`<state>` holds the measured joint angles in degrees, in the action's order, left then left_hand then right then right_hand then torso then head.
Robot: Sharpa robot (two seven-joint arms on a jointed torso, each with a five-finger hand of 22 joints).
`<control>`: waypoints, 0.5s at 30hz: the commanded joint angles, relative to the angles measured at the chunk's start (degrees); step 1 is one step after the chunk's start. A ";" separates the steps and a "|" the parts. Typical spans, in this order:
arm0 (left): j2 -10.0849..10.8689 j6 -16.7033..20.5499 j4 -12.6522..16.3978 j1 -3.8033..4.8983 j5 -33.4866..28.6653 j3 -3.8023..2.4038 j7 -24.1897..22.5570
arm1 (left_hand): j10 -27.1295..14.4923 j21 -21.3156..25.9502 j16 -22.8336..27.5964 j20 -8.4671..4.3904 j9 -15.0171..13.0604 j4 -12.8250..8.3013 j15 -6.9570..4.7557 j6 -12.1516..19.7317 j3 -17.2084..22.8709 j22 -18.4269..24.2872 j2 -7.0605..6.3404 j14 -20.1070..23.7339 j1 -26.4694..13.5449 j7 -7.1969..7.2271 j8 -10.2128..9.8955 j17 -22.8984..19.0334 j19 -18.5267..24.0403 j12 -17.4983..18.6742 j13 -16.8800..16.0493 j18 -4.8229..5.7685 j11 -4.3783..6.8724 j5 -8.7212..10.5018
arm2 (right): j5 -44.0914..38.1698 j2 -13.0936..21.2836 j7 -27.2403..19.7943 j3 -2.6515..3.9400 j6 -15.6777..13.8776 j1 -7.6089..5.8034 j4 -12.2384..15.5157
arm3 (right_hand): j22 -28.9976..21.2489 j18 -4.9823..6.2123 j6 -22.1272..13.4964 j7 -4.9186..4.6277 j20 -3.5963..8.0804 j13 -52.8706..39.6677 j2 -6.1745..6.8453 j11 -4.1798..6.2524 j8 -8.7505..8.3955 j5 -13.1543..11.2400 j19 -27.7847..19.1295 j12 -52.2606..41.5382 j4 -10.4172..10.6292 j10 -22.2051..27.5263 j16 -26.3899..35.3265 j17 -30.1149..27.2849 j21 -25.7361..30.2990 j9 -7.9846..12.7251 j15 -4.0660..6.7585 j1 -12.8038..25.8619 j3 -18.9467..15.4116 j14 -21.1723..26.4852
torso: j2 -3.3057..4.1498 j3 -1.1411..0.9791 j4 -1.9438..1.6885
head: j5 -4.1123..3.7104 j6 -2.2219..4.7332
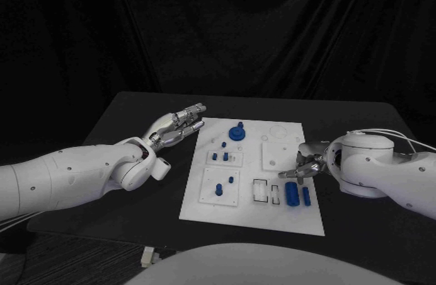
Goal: Assemble the parts on the task board
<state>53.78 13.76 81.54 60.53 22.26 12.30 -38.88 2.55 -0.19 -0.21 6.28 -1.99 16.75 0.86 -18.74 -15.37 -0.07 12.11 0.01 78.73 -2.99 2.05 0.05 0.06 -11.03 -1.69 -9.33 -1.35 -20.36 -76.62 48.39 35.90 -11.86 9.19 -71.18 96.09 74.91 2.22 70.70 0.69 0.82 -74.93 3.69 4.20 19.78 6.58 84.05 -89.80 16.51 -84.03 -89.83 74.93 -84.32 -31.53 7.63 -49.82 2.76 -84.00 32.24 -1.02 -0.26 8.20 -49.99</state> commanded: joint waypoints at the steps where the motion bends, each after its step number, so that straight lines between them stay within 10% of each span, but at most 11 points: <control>1: -0.14 -0.92 0.06 -0.04 0.11 -0.06 -10.65 | 0.13 0.19 0.21 0.70 -0.06 -0.04 0.59 -0.05 0.26 0.07 -0.01 -0.01 0.53 -0.46 -0.04 -0.05 -0.06 -0.20 0.00 -0.03 -0.54 -0.24 | -0.95 -0.15 1.04 0.03 1.07 0.25 -0.16 | 12.98 -0.62 -0.49 -0.01 0.13 -15.07 -0.14 0.10 -0.31 0.37 2.93 -0.20 -0.08 -5.97 -0.17 15.07 0.35 -0.28 -0.19 -0.74 -0.04 -6.00 | 0.03 0.00 0.02 | -0.10 -0.01; 15: -0.25 -1.15 -0.03 -0.05 0.11 -0.06 -10.35 | 0.35 0.14 0.21 3.27 -0.06 -0.08 2.94 -0.07 0.12 -0.05 -0.24 -0.01 1.55 -0.90 -0.04 -0.05 -0.11 -0.51 -0.03 -0.43 -1.35 -1.07 | -2.29 -0.86 1.03 0.02 2.32 1.04 -0.54 | 12.83 -0.52 -1.64 -0.36 -0.13 -15.07 0.69 -0.15 -1.11 0.91 2.70 -0.20 0.17 -5.97 -0.17 15.07 0.77 -0.96 -0.50 -0.75 -0.34 -6.00 | -0.02 0.01 -0.01 | 0.00 -0.01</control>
<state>53.65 13.23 81.46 60.53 22.31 12.30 -38.88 2.98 -0.19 -0.21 9.24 -1.99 16.75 3.51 -18.75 -15.37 -0.07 11.70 -0.02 79.69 -3.39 2.05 0.06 -0.05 -11.25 -1.68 -9.32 -2.18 -21.24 -78.01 47.59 35.97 -11.85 10.27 -70.35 95.60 74.93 2.23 69.38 0.38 0.82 -74.92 3.98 4.20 18.85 7.28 84.05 -89.80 16.68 -84.03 -89.83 74.92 -83.74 -32.41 7.63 -50.60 2.60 -84.00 32.24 -1.01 -0.26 8.21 -49.99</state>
